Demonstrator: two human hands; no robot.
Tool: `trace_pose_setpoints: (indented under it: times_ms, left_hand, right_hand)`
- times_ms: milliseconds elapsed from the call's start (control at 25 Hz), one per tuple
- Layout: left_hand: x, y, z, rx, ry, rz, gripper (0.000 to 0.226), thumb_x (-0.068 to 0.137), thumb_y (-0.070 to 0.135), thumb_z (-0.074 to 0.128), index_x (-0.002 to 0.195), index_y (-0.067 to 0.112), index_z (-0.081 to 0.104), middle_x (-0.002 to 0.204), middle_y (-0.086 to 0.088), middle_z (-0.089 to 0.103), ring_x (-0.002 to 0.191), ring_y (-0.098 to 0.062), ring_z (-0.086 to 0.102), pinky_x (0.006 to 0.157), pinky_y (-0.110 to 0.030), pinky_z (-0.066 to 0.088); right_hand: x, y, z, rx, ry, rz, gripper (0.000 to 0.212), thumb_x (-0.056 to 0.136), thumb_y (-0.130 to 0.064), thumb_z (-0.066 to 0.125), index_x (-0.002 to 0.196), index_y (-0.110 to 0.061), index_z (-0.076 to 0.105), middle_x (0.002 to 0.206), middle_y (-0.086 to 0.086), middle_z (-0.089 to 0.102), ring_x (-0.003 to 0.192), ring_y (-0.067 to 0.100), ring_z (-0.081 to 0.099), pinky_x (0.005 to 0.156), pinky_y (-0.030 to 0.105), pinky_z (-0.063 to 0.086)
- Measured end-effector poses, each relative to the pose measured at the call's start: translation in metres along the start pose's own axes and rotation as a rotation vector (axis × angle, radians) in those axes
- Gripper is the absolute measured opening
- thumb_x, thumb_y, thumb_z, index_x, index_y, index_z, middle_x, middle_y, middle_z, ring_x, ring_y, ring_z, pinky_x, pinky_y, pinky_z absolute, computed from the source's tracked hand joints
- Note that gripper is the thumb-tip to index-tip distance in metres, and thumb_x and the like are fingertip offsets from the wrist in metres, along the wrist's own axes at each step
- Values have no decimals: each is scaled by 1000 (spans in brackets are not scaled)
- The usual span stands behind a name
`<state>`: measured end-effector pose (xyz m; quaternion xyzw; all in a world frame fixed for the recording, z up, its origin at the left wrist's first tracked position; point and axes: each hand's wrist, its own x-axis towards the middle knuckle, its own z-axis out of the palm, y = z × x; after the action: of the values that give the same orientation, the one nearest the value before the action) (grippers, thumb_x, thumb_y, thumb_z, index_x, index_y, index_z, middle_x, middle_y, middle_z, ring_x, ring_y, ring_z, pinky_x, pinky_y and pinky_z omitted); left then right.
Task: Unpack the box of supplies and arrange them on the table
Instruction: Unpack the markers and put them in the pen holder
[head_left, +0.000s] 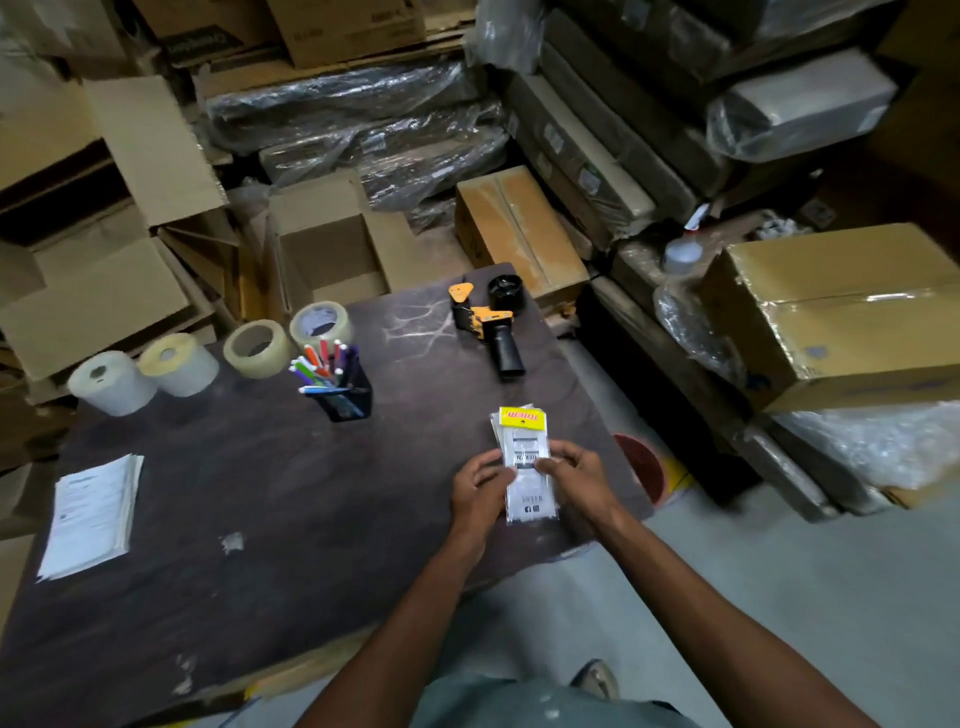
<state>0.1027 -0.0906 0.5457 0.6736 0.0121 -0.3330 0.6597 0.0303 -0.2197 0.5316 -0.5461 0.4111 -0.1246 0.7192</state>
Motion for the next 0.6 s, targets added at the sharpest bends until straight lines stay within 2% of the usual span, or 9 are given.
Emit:
trace_pose_setpoints:
  times_ms: [80,280,400,480,600]
  left_hand:
    - [-5,-4,38,-5,-9,-8,27,90,4,64,117,7,65,108,-15,73,94,-33,71,83,-46,59]
    - [-10,-5,116,42,-94,-17,24,96,1,54,119,5,59,99,-15,69,68,-17,69,59,-27,58]
    - [-2,-2,149,113,-142,2,22,96,1,52,115,9,61,96,-11,69,68,-15,68,60,-25,58]
    - [10,0,171,165,-165,13,22,96,1,52,105,17,64,92,-7,69,69,-15,66,63,-27,56]
    - [37,3,201,231,-184,49,25,92,-1,55,101,20,66,85,-4,69,72,-17,64,70,-36,56]
  right_hand:
    - [7,-4,-40,15,20,16,21,85,5,64,104,-2,71,95,19,76,87,37,73,85,55,58]
    - [17,-18,-119,24,112,7,20,87,5,64,105,1,72,94,11,77,78,23,73,74,36,61]
    - [28,-25,-152,73,159,28,19,88,4,62,102,-3,73,98,13,77,84,29,74,80,41,61]
    - [38,-34,-173,89,210,37,18,88,4,61,98,-6,73,97,14,76,79,27,74,77,38,61]
    - [60,-47,-200,86,266,53,20,90,2,61,106,-4,70,99,13,75,84,28,73,80,40,60]
